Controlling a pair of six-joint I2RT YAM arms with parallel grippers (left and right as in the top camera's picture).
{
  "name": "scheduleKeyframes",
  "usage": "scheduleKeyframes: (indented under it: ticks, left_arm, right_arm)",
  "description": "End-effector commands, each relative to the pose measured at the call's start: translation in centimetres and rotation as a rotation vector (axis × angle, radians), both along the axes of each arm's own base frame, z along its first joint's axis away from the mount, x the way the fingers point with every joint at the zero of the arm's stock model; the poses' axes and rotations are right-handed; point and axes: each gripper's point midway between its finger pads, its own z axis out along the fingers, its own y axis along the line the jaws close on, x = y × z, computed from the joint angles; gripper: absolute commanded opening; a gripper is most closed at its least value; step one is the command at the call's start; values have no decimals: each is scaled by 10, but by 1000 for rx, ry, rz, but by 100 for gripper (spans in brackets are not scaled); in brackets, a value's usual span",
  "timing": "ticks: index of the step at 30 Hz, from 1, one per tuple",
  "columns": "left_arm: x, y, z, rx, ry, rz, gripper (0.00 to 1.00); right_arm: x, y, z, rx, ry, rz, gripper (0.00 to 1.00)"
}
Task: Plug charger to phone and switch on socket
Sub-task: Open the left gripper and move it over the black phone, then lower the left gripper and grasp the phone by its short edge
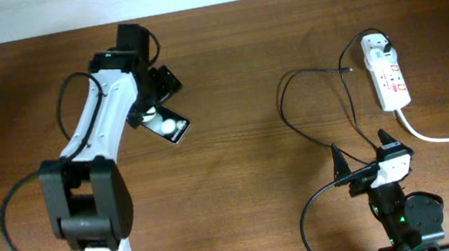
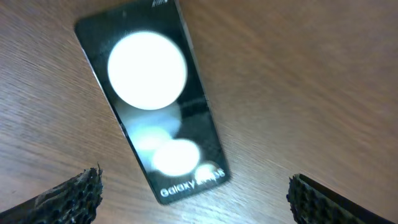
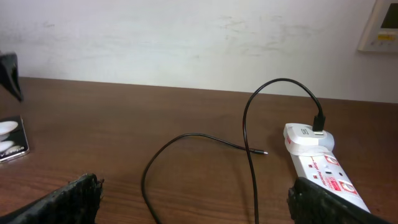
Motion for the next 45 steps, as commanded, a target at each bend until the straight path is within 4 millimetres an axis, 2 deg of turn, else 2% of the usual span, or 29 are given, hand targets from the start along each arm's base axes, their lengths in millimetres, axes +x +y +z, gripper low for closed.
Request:
scheduleKeyframes:
  ticks: [1,4,6,9,15,23,30,33,34,36,37,38,42,45]
  left_arm:
    - [-1,1,-40,18,82,14,99]
    - [-2,3,-48,3,105,120,99]
    - [-4,8,-51,4,112,254,99]
    - [-2,21,-51,75,90,275,99]
    - [7,22,-50,78,50,279,99]
    - [10,23,-49,81,38,281,99]
    - [7,20,-91,88,105,275,99]
    - [3,21,-103,97,133,274,99]
    - [2,18,-105,82,144,271,97]
    - [0,11,-106,45,157,265,84]
    - [-1,8,-107,27,164,262,84]
    - [-2,5,-107,15,172,252,78]
    - [-7,5,-107,27,193,170,67]
    - [-10,8,-103,35,206,140,65]
  right_arm:
    - [0,-1,-3,-6,2,-2,99]
    - [0,-1,-3,-6,2,-1,99]
    - [0,-1,-3,-6,2,-1,99]
    - [0,-1,-3,-6,2,-2,99]
    - [0,-1,-3,-6,2,-1,99]
    - [0,-1,-3,-6,2,-1,99]
    - [0,-1,-3,-6,2,-1,99]
    - [0,-1,-3,-6,2,-2,99]
    - [0,-1,-3,-6,2,-2,99]
    - [0,-1,-3,-6,2,-1,99]
    - [0,-1,-3,-6,2,-1,99]
    - [0,-1,-3,-6,2,-1,99]
    - [0,-1,-3,-6,2,-2,99]
    - [0,-1,-3,-6,2,-1,99]
